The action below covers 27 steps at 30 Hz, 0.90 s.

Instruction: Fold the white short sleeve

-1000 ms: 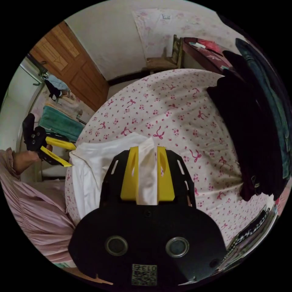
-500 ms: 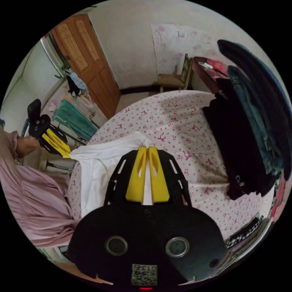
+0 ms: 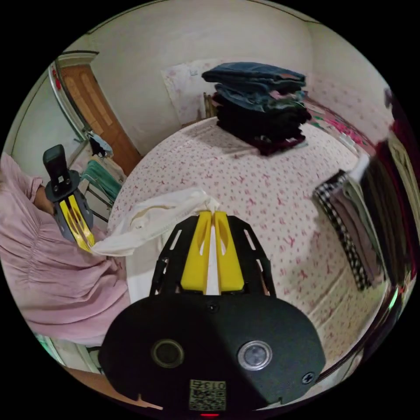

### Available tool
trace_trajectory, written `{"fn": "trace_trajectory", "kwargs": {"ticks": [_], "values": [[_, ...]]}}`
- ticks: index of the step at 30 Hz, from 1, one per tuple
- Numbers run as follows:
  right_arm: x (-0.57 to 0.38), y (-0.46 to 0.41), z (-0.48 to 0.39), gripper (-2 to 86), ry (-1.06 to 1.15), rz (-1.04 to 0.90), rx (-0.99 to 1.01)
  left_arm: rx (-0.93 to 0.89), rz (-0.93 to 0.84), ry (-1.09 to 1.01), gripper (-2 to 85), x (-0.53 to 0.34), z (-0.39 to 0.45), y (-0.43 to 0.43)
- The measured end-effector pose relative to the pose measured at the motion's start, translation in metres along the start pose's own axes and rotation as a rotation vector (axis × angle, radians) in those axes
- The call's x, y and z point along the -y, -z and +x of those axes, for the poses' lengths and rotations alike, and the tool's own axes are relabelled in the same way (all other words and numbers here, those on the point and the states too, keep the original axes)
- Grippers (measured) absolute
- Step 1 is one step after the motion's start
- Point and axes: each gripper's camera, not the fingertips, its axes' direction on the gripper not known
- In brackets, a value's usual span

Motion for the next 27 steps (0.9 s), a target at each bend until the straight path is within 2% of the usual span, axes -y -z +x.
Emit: {"fn": "trace_trajectory", "kwargs": {"ticks": [6,11,23,27], "values": [[-0.116,0.044,0.054,0.9,-0.168,-0.039,-0.039,-0.053,-0.125,-0.13,0.5,0.084,0.054,-0.103],[-0.179,0.081,0.081,1.0,-0.208,-0.028,-0.033,-0.078,-0.215,-0.185,0.5,0.139,0.091,-0.164],[-0.29,0.162,0.127,1.5,-0.261,0.001,-0.02,-0.081,-0.314,-0.278,1.1,0.228,0.155,-0.252],[-0.321,0.186,0.14,2.6,-0.309,-0.048,-0.054,-0.048,-0.354,-0.315,2.2,0.244,0.168,-0.278]]}}
